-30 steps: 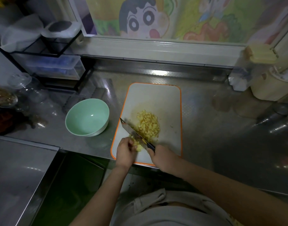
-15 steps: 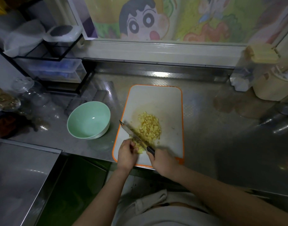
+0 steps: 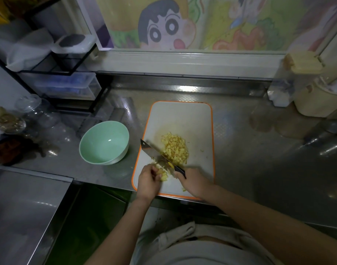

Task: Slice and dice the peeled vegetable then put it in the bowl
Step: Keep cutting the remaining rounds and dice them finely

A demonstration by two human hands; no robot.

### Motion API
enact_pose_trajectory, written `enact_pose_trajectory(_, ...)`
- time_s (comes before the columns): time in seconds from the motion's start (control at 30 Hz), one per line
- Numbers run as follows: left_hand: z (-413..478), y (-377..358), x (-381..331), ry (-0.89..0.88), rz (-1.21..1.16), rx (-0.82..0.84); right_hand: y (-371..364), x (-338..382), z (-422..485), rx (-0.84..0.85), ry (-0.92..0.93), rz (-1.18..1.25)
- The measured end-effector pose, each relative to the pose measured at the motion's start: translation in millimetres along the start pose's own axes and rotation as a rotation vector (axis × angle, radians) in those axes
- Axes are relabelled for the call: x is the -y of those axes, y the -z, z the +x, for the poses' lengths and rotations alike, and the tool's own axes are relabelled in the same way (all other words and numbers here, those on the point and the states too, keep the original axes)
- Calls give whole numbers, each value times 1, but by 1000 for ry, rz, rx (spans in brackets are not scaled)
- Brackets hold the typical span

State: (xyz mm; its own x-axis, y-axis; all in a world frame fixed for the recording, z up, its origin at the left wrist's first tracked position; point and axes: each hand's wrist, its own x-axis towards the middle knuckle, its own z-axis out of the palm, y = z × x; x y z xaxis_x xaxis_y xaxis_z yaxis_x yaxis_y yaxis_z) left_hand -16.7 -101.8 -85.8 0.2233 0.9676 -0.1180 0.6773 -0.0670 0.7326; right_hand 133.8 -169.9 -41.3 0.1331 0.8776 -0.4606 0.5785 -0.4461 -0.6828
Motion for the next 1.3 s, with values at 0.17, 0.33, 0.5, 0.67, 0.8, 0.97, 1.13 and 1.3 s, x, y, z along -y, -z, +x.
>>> enact_pose_trajectory(0.17, -1, 0, 0, 9, 4, -17, 6, 6, -2, -51, 30, 43)
enact_pose_trajectory(0.33, 1, -1, 1, 23, -40, -35, 10, 9, -7, -60, 42, 52)
enact_pose_trajectory(0.5, 2, -1, 3, -14, -7, -49, 4, 10, -11, -22, 21, 25)
enact_pose_trajectory(0.67, 3, 1, 2, 9, 1, -53, -1, 14, -12, -15, 13, 12)
enact_pose_trajectory(0.8, 3, 1, 0, 23, 14, -63, -2, 16, -11, -19, 10, -12)
enact_pose_trajectory(0.97, 4, 2, -1, 44, -9, -60, -3, 17, -10, -9, -6, -54)
enact_pose_trajectory(1.13, 6, 1, -1, 51, -3, -54, -4, 18, -7, 8, -18, -73)
enact_pose_trajectory(1.3, 7, 1, 0, 49, 1, -47, -3, 21, -7, 11, -11, -121)
